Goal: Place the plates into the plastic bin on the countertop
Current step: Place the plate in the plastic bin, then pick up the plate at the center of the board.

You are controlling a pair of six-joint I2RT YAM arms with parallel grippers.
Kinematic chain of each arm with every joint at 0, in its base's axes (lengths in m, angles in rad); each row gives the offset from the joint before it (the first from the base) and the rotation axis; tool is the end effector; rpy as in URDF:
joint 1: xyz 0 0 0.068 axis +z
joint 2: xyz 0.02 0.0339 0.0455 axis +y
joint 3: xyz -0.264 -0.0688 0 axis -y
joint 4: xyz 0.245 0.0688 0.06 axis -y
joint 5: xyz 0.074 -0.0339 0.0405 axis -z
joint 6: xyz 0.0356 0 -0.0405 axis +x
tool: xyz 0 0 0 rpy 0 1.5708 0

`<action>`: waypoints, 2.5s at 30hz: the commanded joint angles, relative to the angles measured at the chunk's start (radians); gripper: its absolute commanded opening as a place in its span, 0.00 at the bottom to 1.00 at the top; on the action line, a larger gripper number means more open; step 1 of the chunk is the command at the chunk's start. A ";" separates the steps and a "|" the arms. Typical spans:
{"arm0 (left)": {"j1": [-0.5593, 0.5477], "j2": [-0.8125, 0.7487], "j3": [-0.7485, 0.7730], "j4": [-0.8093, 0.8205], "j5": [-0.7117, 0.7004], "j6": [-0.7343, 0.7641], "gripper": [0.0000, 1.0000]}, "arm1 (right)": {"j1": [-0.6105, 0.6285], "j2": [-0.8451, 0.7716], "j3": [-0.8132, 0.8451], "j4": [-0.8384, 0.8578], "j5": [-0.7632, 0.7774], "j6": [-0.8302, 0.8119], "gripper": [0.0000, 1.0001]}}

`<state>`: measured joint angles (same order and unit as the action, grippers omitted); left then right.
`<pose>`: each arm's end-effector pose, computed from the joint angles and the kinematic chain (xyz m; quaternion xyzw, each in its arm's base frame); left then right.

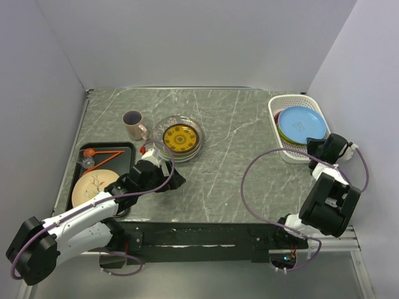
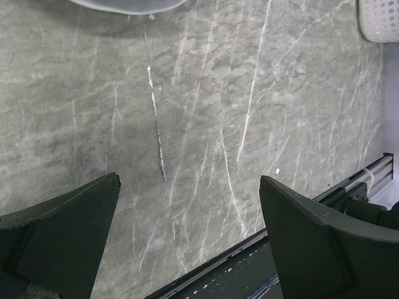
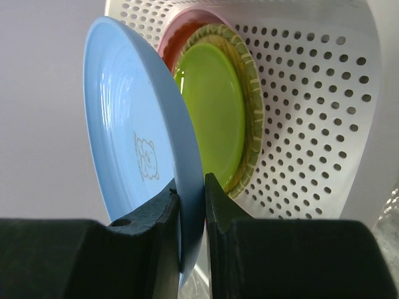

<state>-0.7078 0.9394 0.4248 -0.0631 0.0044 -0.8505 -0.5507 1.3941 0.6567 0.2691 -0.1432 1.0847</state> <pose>0.1509 -0.1294 0.1984 -0.0616 0.8771 -0.3361 0.3376 0.2521 -0.1489 0.2038 0.5943 0.6084 0.1966 0.4878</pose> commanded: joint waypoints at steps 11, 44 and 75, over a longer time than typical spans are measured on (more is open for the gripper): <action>-0.002 0.019 0.028 0.036 0.008 0.025 0.99 | -0.011 0.091 0.115 0.068 0.002 -0.009 0.15; -0.004 -0.028 0.045 -0.004 -0.001 0.039 0.99 | 0.011 0.040 0.084 0.027 -0.065 -0.068 0.94; 0.001 -0.014 0.110 -0.075 -0.118 0.016 0.99 | 0.098 -0.368 -0.077 -0.011 -0.231 -0.176 1.00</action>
<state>-0.7078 0.9104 0.4629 -0.1387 -0.0837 -0.8356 -0.5037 1.0534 0.5690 0.2504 -0.3294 0.9657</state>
